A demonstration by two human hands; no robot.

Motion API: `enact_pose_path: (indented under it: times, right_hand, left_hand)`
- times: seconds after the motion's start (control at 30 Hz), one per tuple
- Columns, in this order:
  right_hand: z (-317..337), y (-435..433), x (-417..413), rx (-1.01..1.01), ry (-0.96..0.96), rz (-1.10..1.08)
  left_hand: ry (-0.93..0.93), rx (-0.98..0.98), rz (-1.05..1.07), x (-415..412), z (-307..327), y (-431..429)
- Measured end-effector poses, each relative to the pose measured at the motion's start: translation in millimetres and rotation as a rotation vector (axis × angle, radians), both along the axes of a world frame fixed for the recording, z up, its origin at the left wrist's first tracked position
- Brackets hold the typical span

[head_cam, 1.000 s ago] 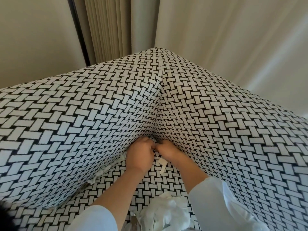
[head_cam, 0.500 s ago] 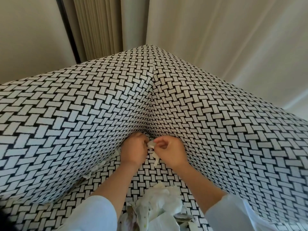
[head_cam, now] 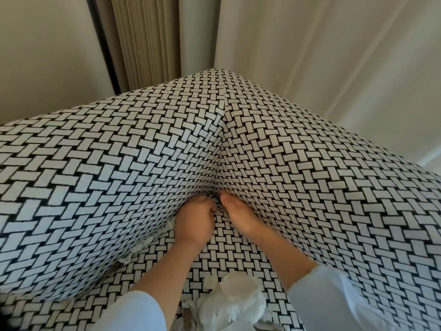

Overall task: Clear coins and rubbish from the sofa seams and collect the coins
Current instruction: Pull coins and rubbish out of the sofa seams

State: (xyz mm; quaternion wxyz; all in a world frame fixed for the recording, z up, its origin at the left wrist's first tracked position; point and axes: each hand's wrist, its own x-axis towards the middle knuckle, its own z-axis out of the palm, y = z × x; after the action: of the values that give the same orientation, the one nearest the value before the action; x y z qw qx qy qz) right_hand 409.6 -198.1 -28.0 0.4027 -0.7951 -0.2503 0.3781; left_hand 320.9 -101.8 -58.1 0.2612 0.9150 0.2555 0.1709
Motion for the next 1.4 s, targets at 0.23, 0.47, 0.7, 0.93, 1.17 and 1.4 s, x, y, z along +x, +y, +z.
enact_pose_path:
  times: [0.23,0.47,0.7,0.93,1.17,1.4]
  right_hand:
    - [-10,38,22,-0.266,0.06,0.035]
    - [-4,61,31,-0.401,0.008,0.157]
    - [1,75,33,-0.471,-0.073,0.201]
    - [-24,47,13,-0.201,-0.126,-0.118]
    - [-27,21,-9,0.068,-0.2,-0.29]
    - [-2,-28,-35,0.15,-0.273,-0.135]
  left_hand:
    - [0.006,0.009,0.011,0,2,-1]
    - [-0.022,-0.03,0.027,-1,3,-1]
    - [-0.035,-0.035,0.035,-2,2,-2]
    - [0.029,0.132,-0.007,-11,8,-8]
    - [0.021,0.113,0.001,-18,7,-9]
    - [0.095,0.119,0.007,-30,10,-17]
